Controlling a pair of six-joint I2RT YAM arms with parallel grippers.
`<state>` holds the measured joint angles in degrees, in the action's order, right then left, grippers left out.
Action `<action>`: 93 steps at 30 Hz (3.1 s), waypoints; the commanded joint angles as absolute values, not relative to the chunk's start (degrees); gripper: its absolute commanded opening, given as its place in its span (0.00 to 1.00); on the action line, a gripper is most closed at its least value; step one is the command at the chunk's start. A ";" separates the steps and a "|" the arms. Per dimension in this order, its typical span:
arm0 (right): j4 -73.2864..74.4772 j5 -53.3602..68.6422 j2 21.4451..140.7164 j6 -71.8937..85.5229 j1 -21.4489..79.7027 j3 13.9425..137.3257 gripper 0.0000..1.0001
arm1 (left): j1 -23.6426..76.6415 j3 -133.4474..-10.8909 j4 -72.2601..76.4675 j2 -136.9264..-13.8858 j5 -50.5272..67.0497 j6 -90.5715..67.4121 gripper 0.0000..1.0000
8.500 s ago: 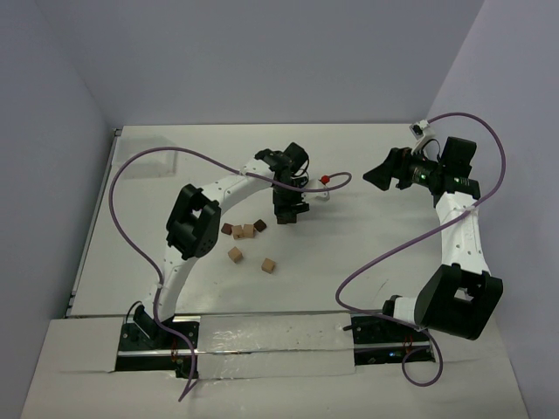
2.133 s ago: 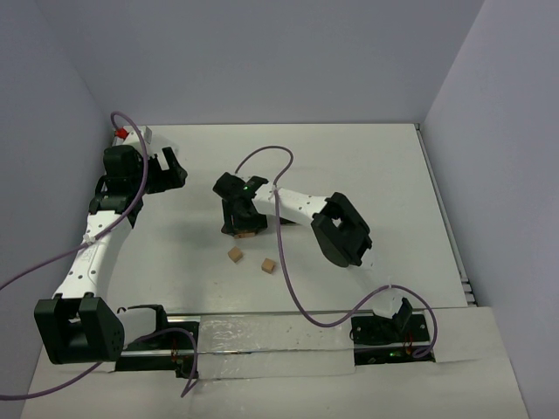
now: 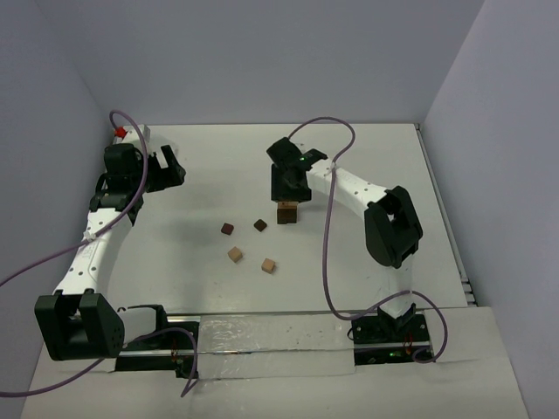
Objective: Build the wood block tower
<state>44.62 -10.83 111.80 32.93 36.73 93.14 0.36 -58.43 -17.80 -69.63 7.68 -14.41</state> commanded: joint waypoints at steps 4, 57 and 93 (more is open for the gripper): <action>43.95 -10.09 113.73 33.40 35.77 96.11 0.42 | 0.09 -60.75 -16.11 -70.07 8.63 -15.05 0.99; 43.09 -7.67 117.27 31.14 34.52 97.47 0.66 | 0.09 -60.21 -16.24 -70.29 10.72 -15.03 0.99; 42.27 -4.44 101.90 24.00 38.41 92.95 1.00 | 0.09 -59.35 -25.07 -65.27 36.17 6.26 0.99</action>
